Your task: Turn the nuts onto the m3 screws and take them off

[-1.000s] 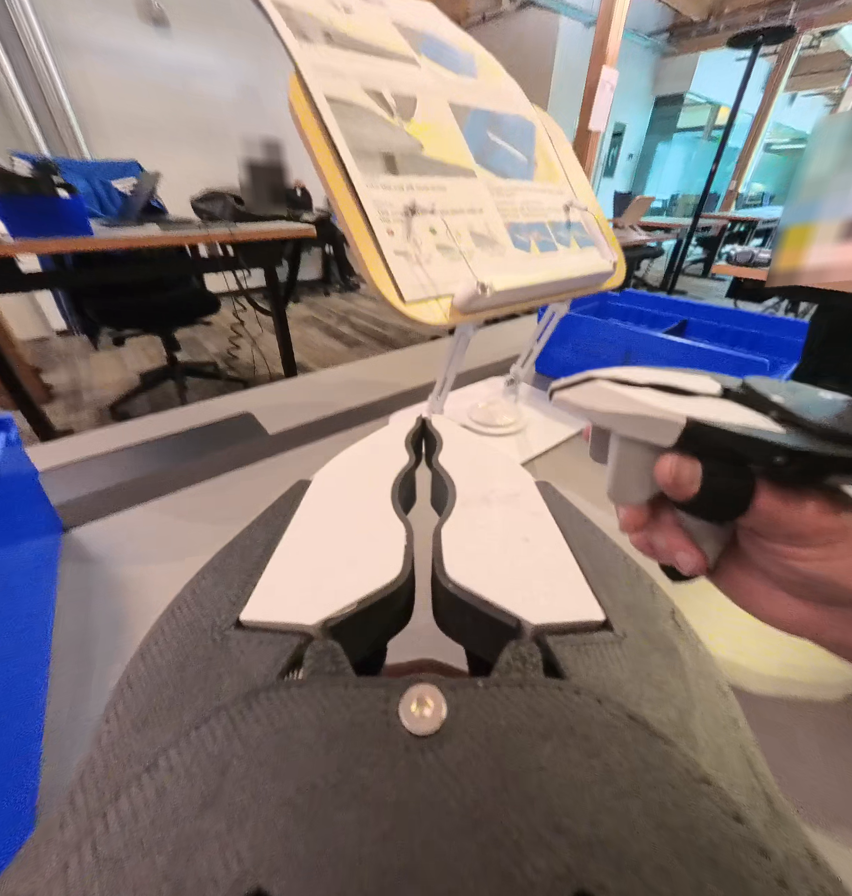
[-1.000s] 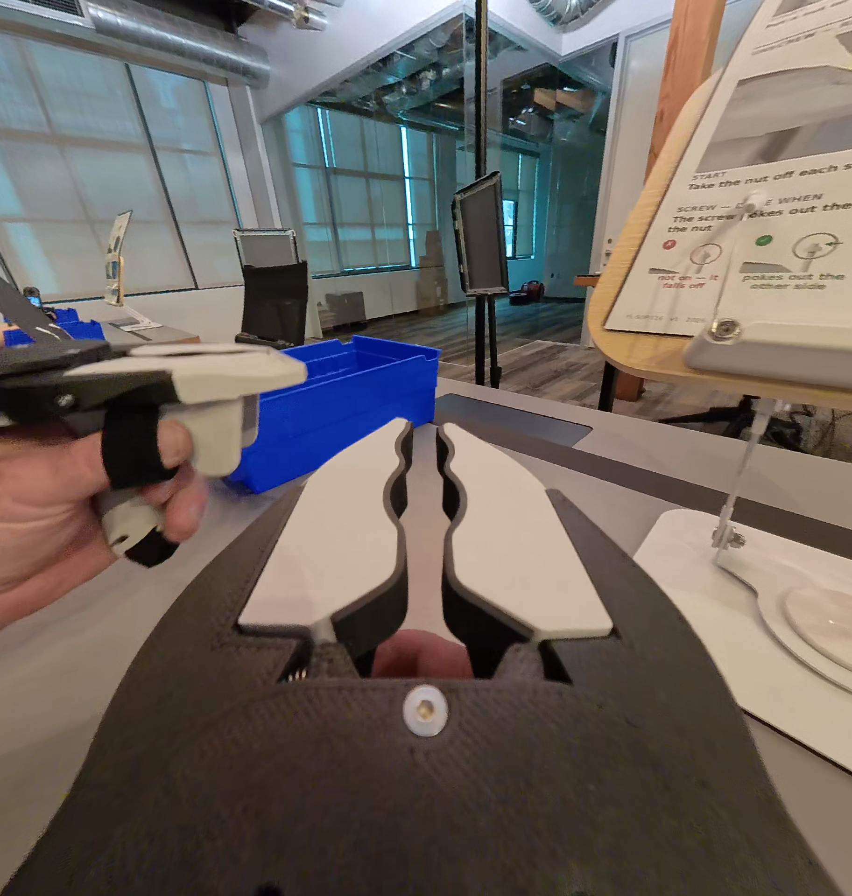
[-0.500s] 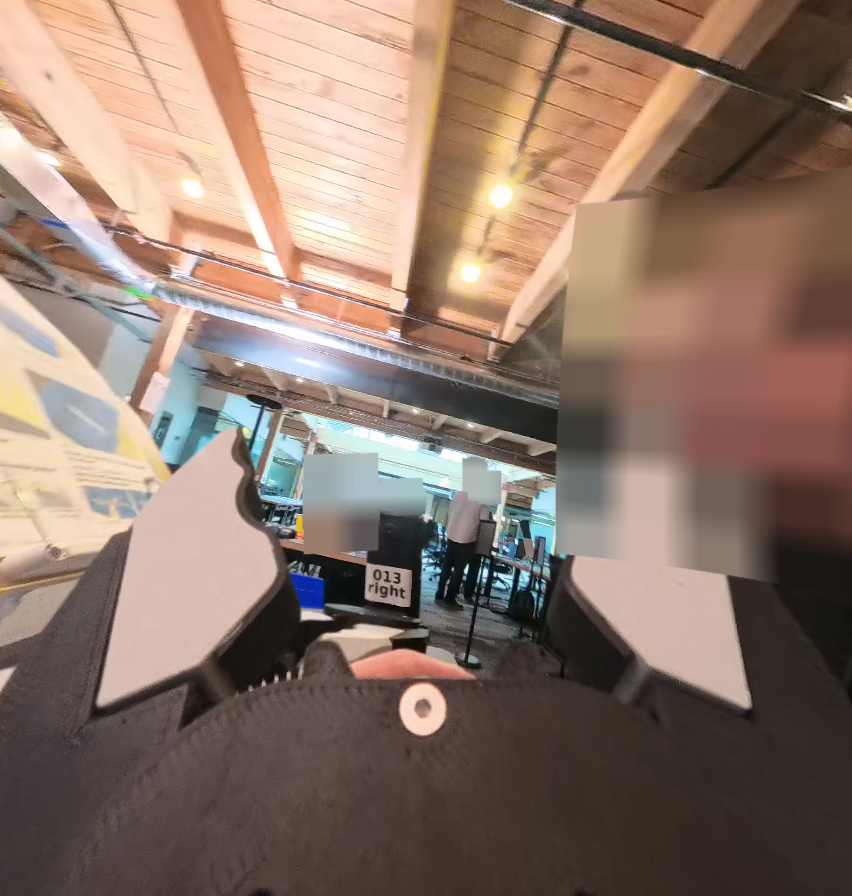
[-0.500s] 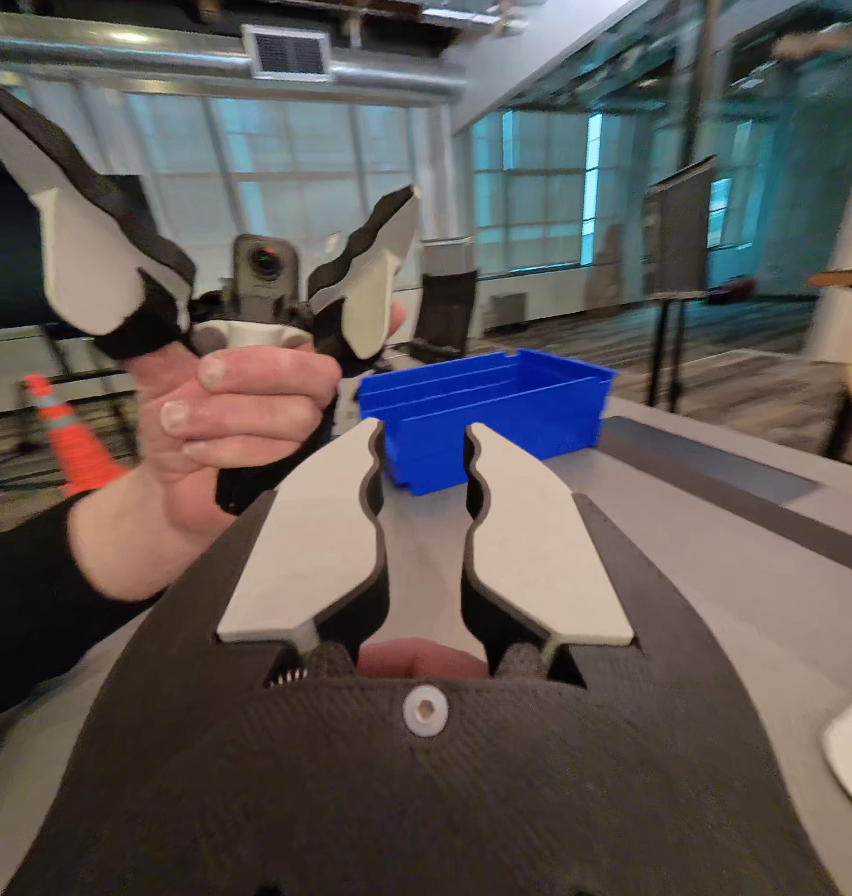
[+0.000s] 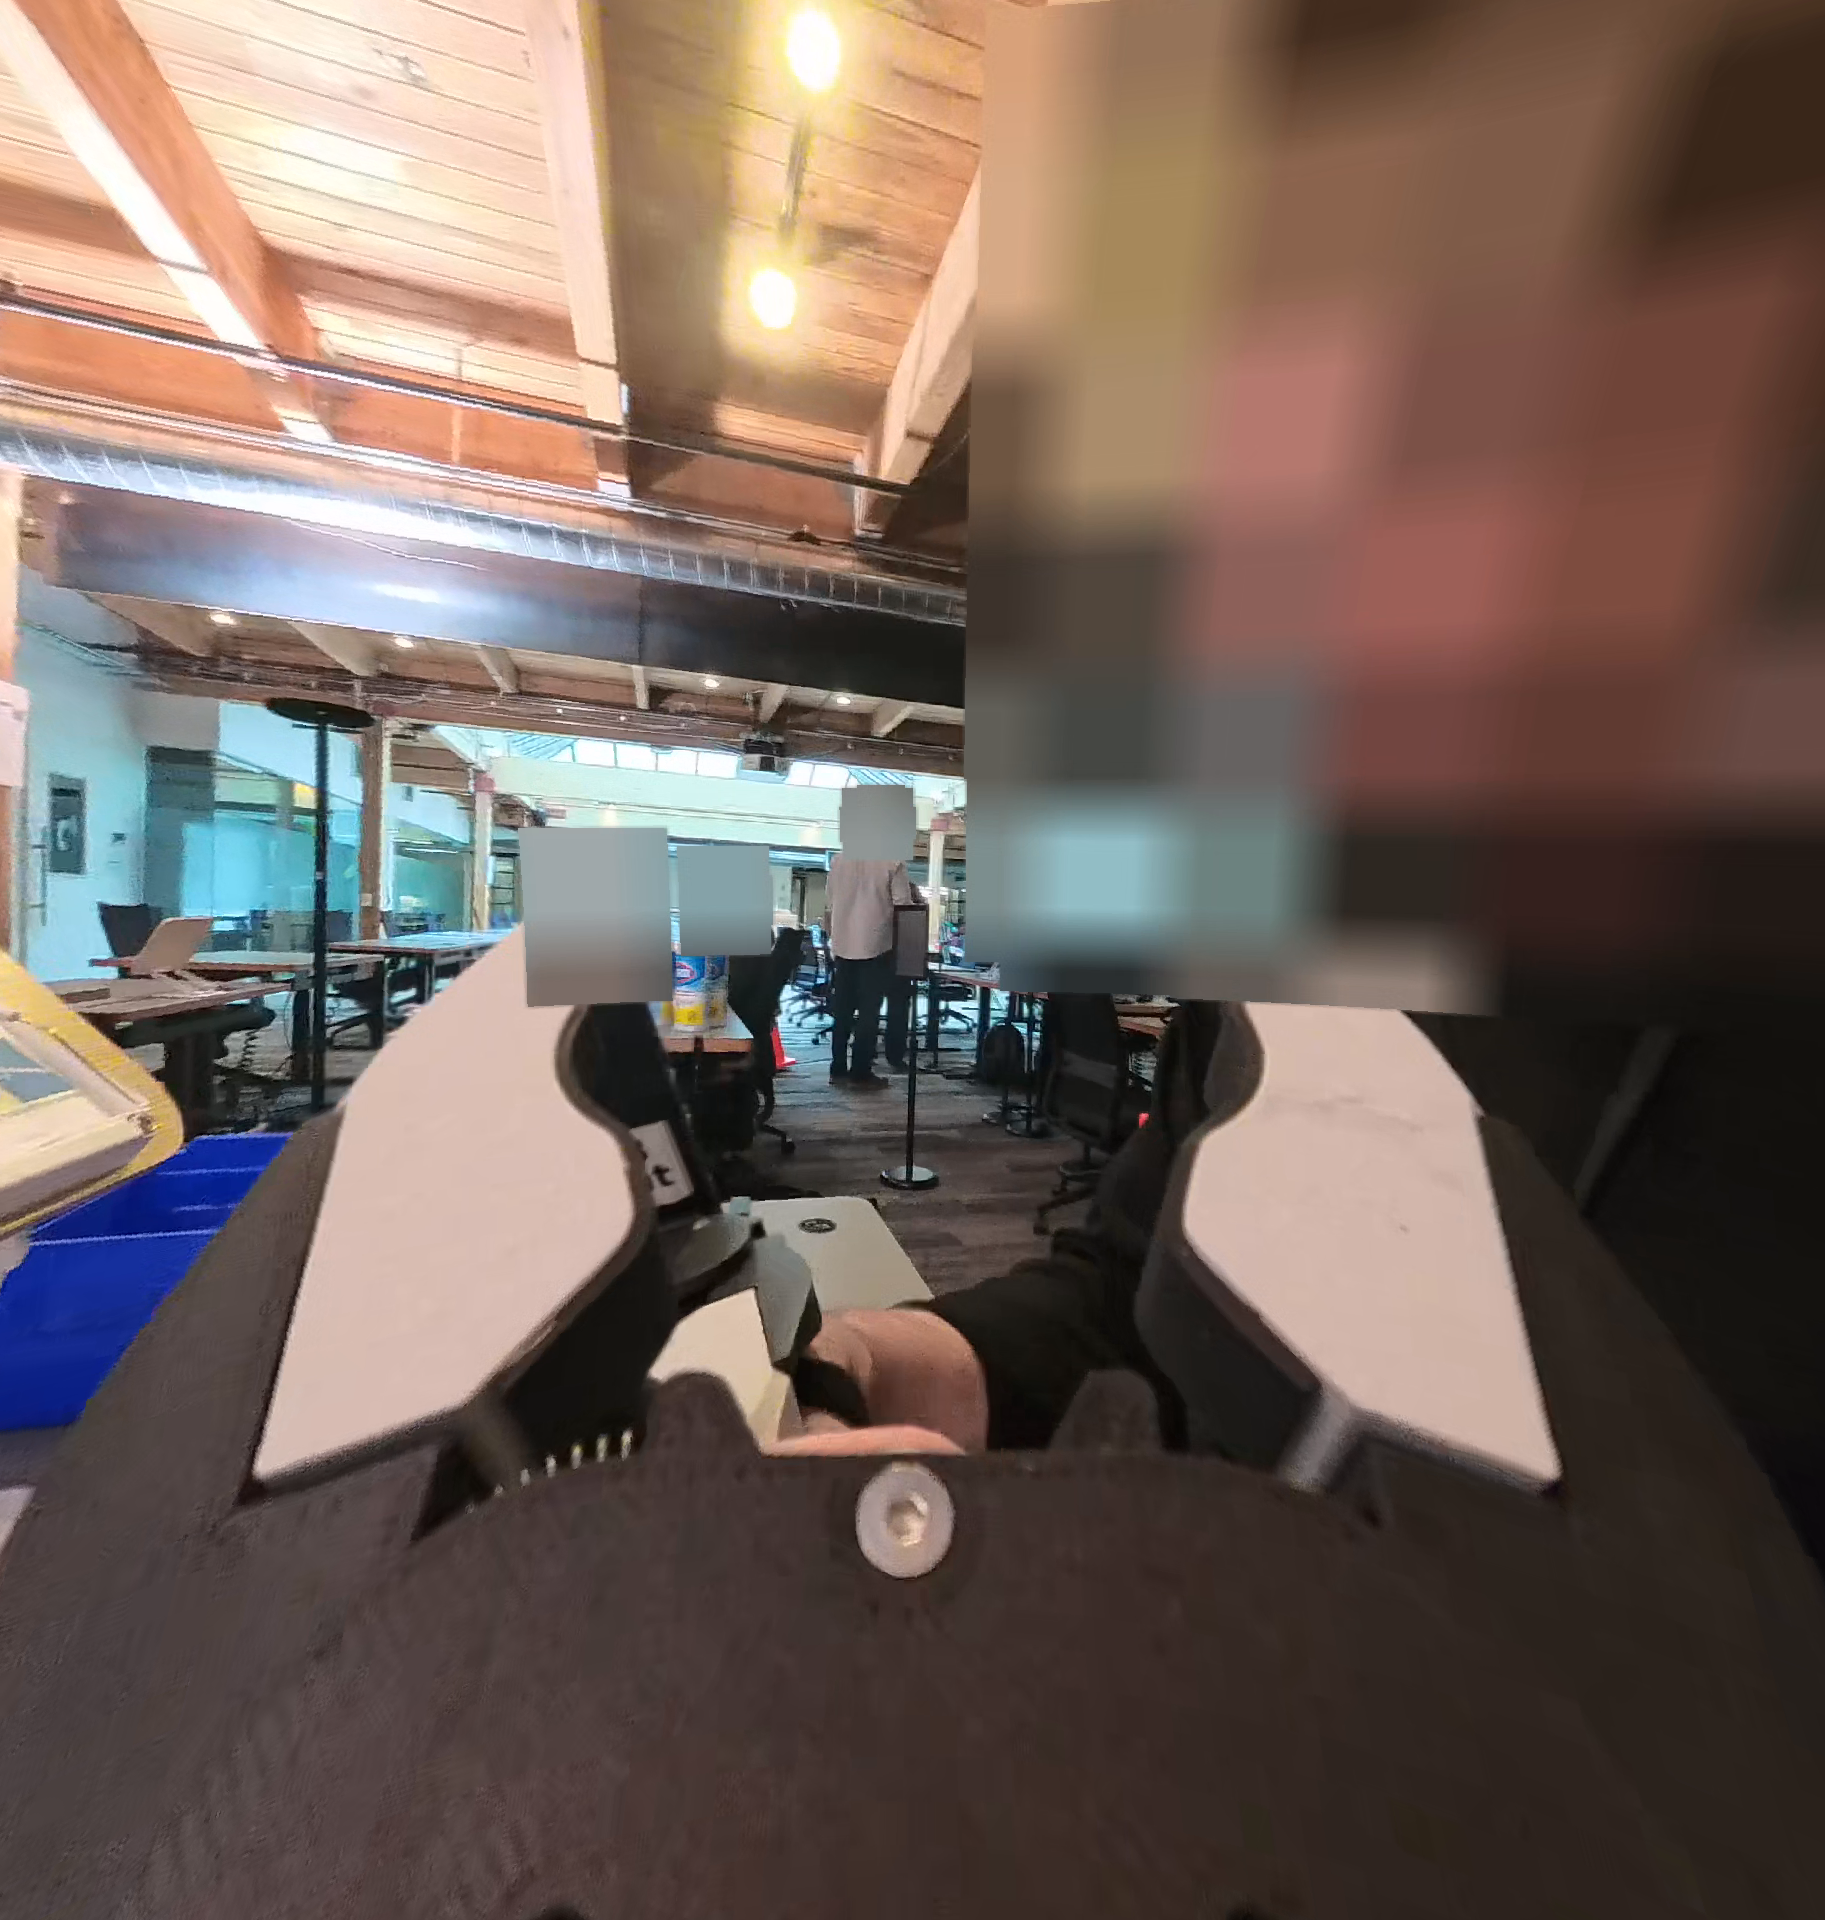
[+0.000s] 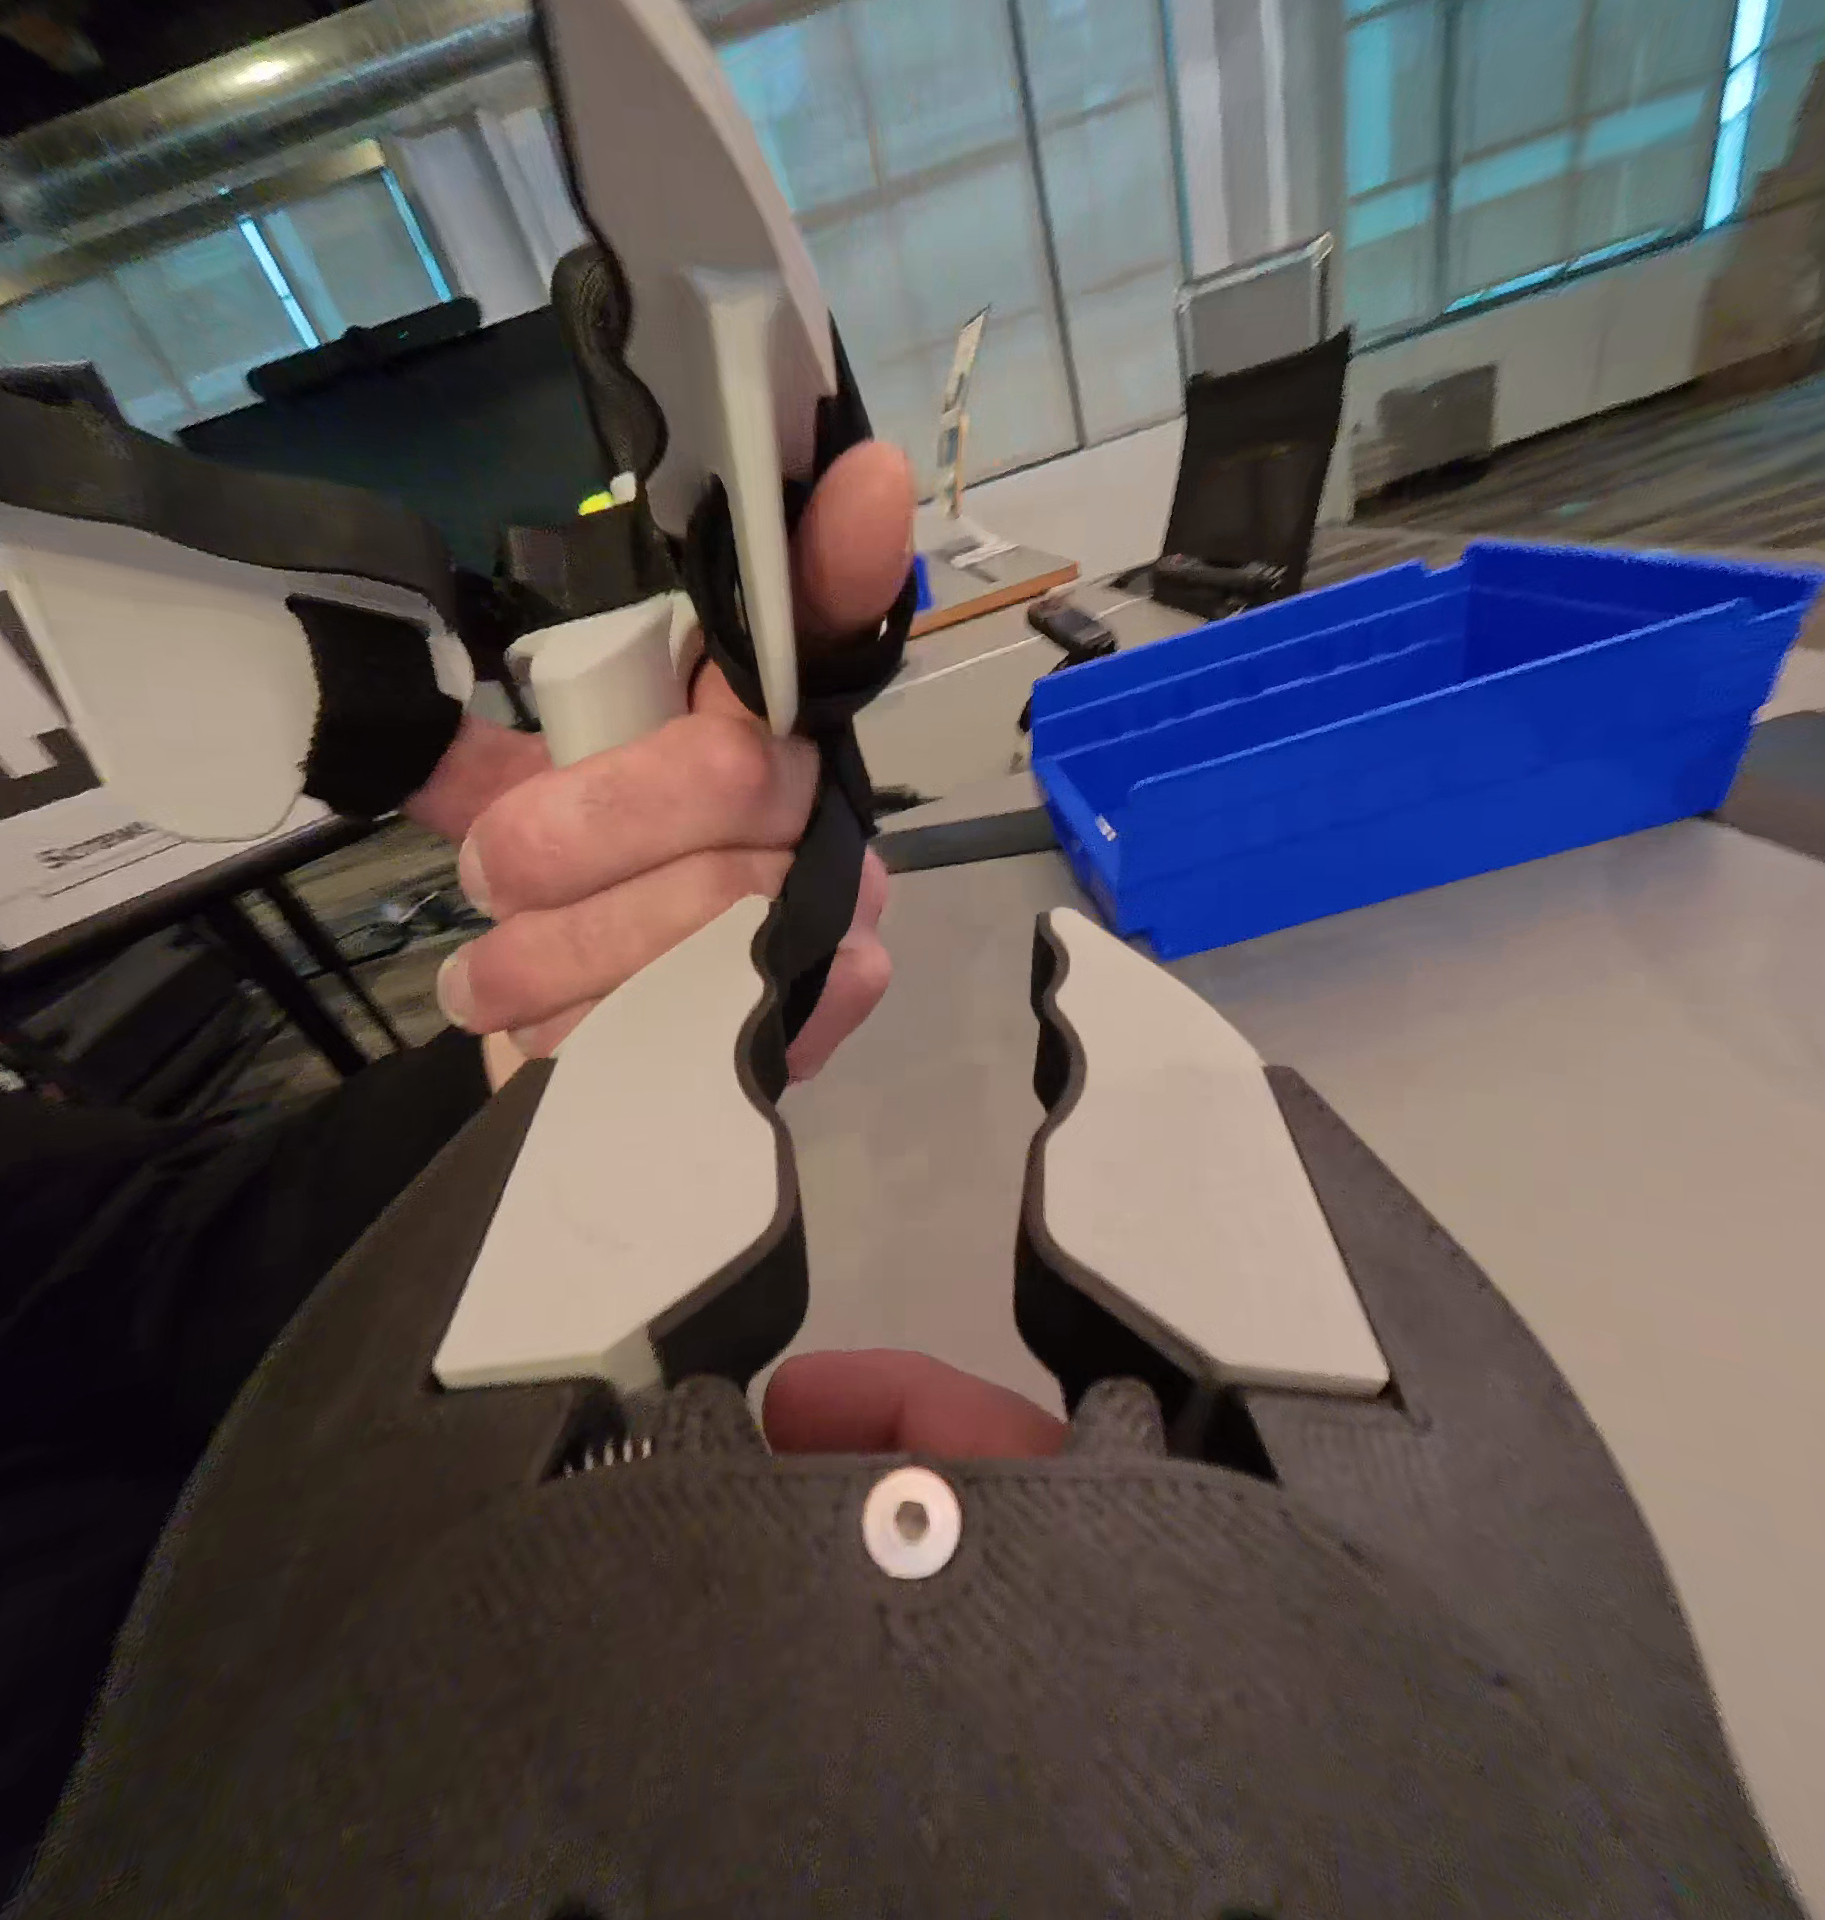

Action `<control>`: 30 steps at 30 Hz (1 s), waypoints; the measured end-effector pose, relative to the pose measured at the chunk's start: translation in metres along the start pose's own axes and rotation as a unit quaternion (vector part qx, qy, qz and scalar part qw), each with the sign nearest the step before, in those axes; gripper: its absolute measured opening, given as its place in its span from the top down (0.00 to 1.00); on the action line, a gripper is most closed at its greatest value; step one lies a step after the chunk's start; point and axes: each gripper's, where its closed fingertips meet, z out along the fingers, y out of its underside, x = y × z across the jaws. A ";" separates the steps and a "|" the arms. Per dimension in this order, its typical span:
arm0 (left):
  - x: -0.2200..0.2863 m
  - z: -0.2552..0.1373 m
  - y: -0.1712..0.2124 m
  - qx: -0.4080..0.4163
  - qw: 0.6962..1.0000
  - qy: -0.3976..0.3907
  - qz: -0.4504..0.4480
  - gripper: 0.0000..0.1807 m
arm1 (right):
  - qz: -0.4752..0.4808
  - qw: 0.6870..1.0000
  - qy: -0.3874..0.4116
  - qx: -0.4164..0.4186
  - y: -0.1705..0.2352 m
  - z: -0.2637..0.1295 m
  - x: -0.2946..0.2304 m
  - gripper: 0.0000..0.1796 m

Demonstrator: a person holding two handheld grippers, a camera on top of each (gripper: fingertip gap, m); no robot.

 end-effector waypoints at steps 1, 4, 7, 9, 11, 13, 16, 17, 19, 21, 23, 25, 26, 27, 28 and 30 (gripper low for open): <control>0.001 0.000 0.000 0.000 1.000 0.003 0.005 0.38 | 0.004 1.000 -0.005 -0.009 0.002 -0.001 -0.001 0.74; 0.010 0.000 0.006 -0.018 0.999 0.027 0.009 0.40 | 0.019 0.999 -0.018 -0.033 0.009 -0.001 -0.006 0.75; 0.016 0.004 0.014 -0.048 0.998 0.040 0.016 0.41 | 0.051 0.997 -0.036 -0.042 0.012 0.000 -0.009 0.74; 0.017 0.007 0.020 -0.071 0.996 0.037 0.034 0.39 | 0.077 0.995 -0.045 -0.037 0.013 0.000 -0.009 0.73; 0.021 0.011 0.029 -0.106 0.993 0.045 0.041 0.39 | 0.097 0.993 -0.060 -0.039 0.014 0.000 -0.011 0.73; 0.021 0.013 0.034 -0.126 0.990 0.042 0.053 0.38 | 0.099 0.993 -0.057 -0.036 0.015 0.000 -0.010 0.73; 0.022 0.013 0.041 -0.148 0.986 0.042 0.060 0.41 | 0.077 0.995 -0.032 -0.049 0.019 0.003 -0.007 0.73; 0.019 0.013 0.048 -0.168 0.983 0.034 0.062 0.42 | 0.062 0.996 -0.015 -0.055 0.021 0.004 -0.004 0.73; 0.015 0.014 0.055 -0.187 0.980 0.018 0.070 0.42 | 0.040 0.998 0.005 -0.058 0.022 0.006 -0.002 0.77; 0.013 0.015 0.057 -0.194 0.978 0.012 0.077 0.45 | 0.019 0.998 0.024 -0.056 0.022 0.008 -0.001 0.80; 0.009 0.015 0.055 -0.184 0.979 0.001 0.085 0.47 | -0.002 0.998 0.039 -0.056 0.022 0.010 0.000 0.84; 0.011 0.016 0.053 -0.176 0.980 0.001 0.096 0.50 | 0.010 0.998 0.025 -0.053 0.022 0.011 -0.002 0.87; 0.012 0.018 0.051 -0.172 0.979 -0.003 0.106 0.51 | 0.016 0.998 0.019 -0.050 0.021 0.010 -0.003 0.87; 0.011 0.020 0.052 -0.173 0.979 -0.006 0.107 0.52 | 0.016 0.999 0.013 -0.048 0.020 0.010 -0.005 0.89; 0.011 0.021 0.052 -0.175 0.979 -0.008 0.105 0.52 | 0.016 0.999 0.007 -0.047 0.019 0.011 -0.007 0.93; 0.013 0.022 0.053 -0.180 0.978 -0.002 0.107 0.57 | 0.019 0.999 0.000 -0.046 0.020 0.012 -0.008 0.94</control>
